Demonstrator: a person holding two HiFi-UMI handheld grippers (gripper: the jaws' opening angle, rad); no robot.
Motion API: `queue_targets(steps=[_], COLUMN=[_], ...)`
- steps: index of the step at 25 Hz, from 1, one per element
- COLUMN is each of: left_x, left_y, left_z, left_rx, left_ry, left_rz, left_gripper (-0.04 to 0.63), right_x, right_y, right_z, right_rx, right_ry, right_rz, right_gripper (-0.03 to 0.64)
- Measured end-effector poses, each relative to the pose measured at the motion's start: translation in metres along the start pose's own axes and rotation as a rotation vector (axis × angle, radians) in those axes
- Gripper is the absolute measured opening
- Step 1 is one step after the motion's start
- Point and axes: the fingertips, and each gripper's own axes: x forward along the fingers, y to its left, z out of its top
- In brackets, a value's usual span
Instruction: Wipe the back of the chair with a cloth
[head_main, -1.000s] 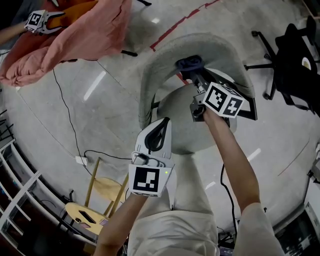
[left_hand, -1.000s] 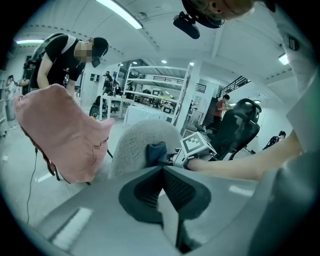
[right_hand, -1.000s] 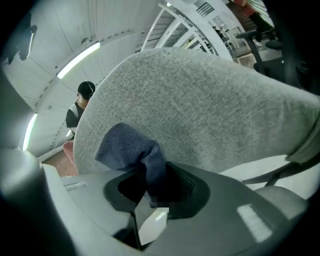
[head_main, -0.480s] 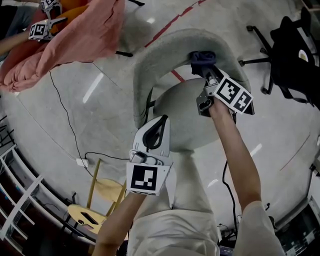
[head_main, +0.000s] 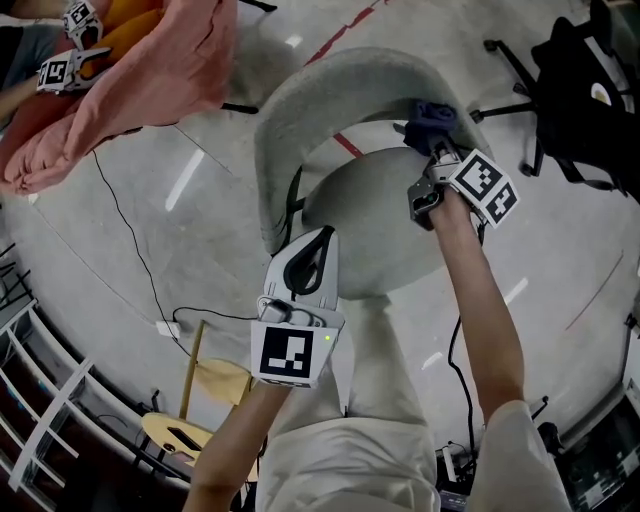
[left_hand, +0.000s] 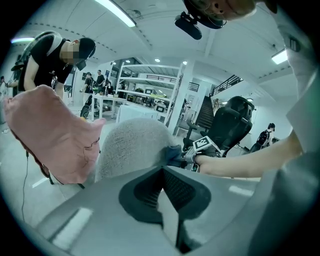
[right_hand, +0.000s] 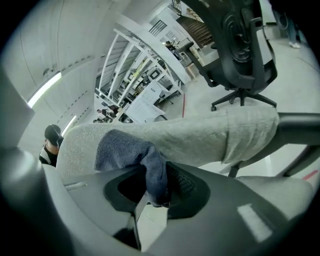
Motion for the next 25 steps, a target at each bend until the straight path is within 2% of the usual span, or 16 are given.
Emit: queue_targets(steps=[14, 19, 25], left_x=[-0.001, -0.004, -0.01], left_y=[-0.021, -0.027, -0.034], left_z=[-0.01, -0.011, -0.013], left_rx=[0.025, 0.032, 0.037], left_ry=[0.014, 0.01, 0.004], left_rz=[-0.05, -0.062, -0.069], left_gripper=[0.0, 0.0, 0.0], right_x=[-0.046, -0.062, -0.065], right_y=[-0.077, -0.094, -0.096], right_z=[0.011, 0.008, 0.007], right_rx=[0.233, 0.242, 0.192], right_ry=[-0.127, -0.134, -0.12], right_rz=[-0.133, -0.158, -0.157], right_gripper=[0.117, 0.117, 0.115])
